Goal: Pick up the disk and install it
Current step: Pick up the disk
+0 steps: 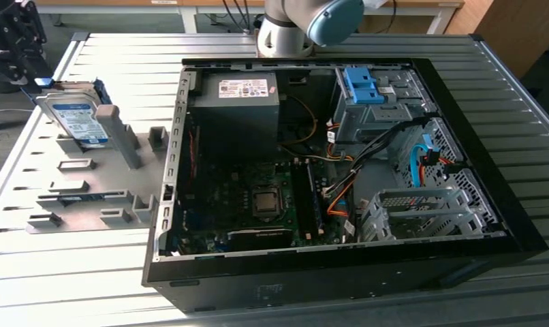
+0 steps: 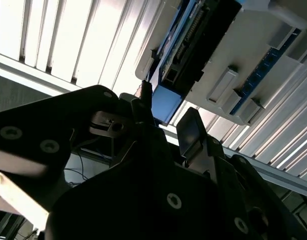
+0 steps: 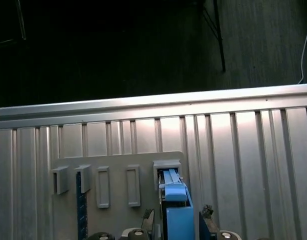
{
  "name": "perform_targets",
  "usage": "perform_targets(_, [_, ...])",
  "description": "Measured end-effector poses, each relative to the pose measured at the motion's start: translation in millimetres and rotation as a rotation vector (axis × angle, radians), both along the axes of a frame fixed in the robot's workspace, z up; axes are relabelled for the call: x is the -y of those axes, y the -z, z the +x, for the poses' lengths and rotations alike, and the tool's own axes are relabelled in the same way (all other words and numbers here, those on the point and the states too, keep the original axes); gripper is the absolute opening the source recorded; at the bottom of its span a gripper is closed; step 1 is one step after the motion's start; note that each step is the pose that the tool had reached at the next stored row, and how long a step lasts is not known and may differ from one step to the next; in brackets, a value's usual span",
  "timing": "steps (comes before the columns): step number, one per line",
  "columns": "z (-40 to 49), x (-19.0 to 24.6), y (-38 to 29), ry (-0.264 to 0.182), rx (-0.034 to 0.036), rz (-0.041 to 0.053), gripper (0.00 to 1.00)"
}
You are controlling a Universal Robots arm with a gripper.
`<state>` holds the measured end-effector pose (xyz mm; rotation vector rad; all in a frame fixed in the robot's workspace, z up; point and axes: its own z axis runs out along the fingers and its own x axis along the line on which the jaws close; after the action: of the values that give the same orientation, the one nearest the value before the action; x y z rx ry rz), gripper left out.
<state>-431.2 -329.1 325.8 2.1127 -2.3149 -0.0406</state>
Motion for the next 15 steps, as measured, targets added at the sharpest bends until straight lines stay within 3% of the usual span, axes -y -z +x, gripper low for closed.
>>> perform_targets(7, [0.0,0.0,10.9,-0.003,0.0001,-0.004,0.47])
perform_targets(15, [0.0,0.0,11.4,-0.004,0.0001,-0.004,0.47])
